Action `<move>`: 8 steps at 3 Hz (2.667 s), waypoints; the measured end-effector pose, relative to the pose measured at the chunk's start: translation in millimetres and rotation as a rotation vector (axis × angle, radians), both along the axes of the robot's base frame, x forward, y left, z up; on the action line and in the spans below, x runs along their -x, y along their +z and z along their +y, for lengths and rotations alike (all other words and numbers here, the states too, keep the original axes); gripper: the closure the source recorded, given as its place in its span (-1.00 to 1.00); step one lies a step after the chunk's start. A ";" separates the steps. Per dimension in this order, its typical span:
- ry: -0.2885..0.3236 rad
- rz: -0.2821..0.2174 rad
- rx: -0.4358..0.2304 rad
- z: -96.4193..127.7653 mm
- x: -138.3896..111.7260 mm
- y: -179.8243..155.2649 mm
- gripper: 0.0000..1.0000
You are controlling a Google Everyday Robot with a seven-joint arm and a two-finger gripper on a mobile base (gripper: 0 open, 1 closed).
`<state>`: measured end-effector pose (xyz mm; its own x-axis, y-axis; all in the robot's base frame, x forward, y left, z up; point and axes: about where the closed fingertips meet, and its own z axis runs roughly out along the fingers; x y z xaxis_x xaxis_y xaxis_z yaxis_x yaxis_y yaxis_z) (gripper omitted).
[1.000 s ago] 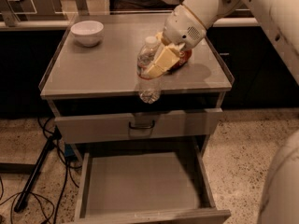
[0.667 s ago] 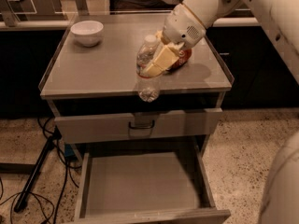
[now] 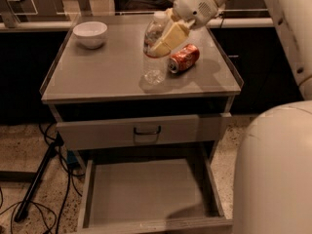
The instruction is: Pick water bottle from middle drawer and place on counter
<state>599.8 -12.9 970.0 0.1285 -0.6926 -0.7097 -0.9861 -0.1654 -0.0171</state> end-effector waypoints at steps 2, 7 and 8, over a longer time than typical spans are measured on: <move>-0.011 -0.038 -0.065 19.4 -28.6 14.2 1.00; -0.011 0.045 -0.064 88.8 -67.6 -8.3 1.00; -0.029 0.058 -0.026 96.3 -70.2 -13.3 1.00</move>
Offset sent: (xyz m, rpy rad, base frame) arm 0.0142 0.0069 0.0070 0.0337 0.0147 0.0397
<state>670.1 83.4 956.7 0.0665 -0.6766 -0.7334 -0.9899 -0.1369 0.0366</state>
